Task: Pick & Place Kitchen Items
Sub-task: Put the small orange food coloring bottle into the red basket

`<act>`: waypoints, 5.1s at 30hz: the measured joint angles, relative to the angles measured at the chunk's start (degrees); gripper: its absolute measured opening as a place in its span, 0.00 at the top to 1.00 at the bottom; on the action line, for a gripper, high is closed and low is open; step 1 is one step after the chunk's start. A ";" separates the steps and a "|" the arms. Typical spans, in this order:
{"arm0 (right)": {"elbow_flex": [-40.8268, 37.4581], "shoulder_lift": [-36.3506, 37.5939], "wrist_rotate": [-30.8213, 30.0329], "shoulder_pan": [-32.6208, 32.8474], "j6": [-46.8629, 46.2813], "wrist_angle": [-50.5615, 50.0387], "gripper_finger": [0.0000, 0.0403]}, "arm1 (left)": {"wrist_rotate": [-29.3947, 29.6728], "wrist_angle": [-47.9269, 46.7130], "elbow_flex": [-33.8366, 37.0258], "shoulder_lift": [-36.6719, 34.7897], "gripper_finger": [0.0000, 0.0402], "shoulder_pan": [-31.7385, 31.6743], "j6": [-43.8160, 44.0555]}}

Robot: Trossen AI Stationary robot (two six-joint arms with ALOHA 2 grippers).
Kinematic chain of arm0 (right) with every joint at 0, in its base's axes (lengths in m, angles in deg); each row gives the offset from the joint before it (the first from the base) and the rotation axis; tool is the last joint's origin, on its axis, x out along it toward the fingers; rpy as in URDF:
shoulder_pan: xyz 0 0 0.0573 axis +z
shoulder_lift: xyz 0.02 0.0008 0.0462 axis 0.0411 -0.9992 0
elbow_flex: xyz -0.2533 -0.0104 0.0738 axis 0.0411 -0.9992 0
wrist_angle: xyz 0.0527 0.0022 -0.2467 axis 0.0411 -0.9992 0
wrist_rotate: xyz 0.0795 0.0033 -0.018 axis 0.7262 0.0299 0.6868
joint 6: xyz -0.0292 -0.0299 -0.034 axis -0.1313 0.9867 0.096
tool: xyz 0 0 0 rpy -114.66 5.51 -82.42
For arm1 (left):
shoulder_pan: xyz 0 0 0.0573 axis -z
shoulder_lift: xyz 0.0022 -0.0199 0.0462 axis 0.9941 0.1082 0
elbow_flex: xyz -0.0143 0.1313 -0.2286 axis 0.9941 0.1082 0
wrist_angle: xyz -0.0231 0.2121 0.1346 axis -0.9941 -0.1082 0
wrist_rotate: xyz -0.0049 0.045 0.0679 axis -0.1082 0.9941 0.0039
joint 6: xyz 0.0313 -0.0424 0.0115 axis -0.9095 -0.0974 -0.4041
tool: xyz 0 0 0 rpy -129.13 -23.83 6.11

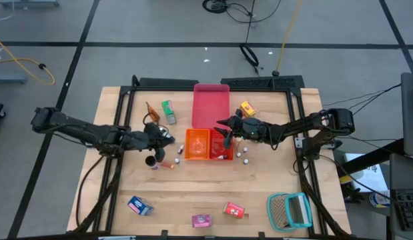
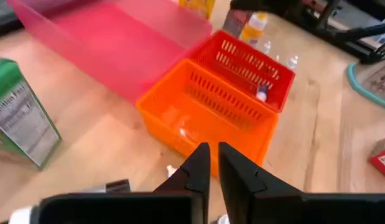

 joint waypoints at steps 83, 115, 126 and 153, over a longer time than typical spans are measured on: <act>-0.02 0.00 0.02 0.39 1.06 -1.27 0.65 | -19.96 -12.25 -15.71 40.70 0.92 -12.22 2.97; -0.02 0.02 10.90 0.82 -1.10 3.42 0.65 | -9.52 1.11 -15.64 18.32 0.92 -8.90 -8.20; -0.02 0.04 13.53 3.07 -1.11 10.64 0.65 | -8.59 22.17 -15.65 25.99 0.91 -9.03 -18.91; -0.02 0.04 13.59 3.45 -1.97 14.19 0.67 | -11.84 39.67 -15.60 34.86 0.91 -8.88 -22.32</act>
